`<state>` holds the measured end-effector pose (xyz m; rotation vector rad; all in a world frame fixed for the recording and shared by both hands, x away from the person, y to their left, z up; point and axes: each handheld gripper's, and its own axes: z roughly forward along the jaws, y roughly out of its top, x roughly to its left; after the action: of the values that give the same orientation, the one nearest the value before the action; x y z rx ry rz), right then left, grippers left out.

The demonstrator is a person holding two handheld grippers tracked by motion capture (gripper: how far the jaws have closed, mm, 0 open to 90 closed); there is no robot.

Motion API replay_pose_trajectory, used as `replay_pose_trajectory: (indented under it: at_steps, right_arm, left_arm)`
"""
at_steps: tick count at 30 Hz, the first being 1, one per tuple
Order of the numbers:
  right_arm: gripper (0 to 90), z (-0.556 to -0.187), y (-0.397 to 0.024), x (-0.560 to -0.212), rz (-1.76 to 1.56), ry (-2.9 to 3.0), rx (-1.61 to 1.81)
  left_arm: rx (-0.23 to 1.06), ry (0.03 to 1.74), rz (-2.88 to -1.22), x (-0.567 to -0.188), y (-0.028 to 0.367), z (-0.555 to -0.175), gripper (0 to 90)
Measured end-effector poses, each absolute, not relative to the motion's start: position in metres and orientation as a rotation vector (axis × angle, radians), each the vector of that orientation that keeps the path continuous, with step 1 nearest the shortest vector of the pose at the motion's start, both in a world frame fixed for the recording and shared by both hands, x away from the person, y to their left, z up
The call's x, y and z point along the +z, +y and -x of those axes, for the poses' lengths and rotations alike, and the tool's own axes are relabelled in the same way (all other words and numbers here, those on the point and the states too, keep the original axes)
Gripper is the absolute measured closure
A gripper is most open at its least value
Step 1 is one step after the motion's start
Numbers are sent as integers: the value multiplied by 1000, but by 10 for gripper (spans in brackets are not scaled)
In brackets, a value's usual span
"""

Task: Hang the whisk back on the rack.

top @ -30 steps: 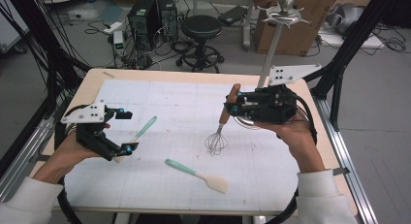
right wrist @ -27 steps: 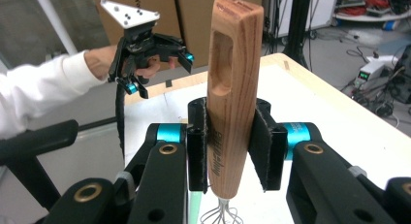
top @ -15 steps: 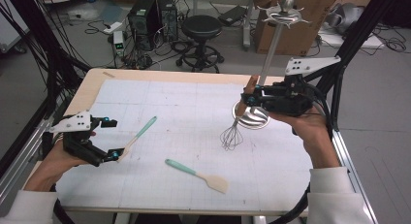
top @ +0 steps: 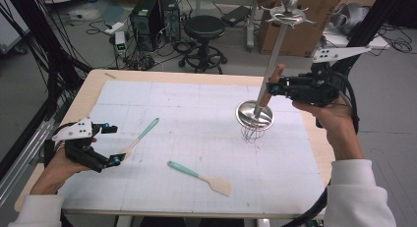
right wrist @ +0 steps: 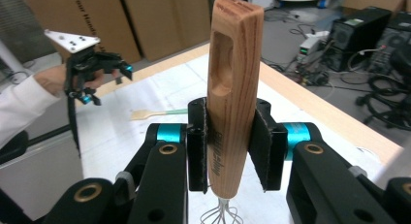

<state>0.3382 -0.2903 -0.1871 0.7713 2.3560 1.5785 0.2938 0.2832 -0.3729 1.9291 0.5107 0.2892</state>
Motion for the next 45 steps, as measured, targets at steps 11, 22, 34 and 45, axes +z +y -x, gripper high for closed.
replay_pose_trajectory:
  at_steps: [11,22,34,45]
  right_arm:
    - [709,-347,-315,-175,-848,2325,1517]
    - [709,-360,-326,-163,-878,2316,1471]
    - [709,-384,-325,-149,-859,2355,1427]
    - [708,-406,-327,-135,-842,2382,1400]
  left_arm:
    - [279,484,-1922,-373,282,-291,17]
    - [266,491,-1918,-375,284,-292,17]
    - [264,483,-1906,-374,284,-291,16]
    - [262,481,-1916,-375,283,-291,17]
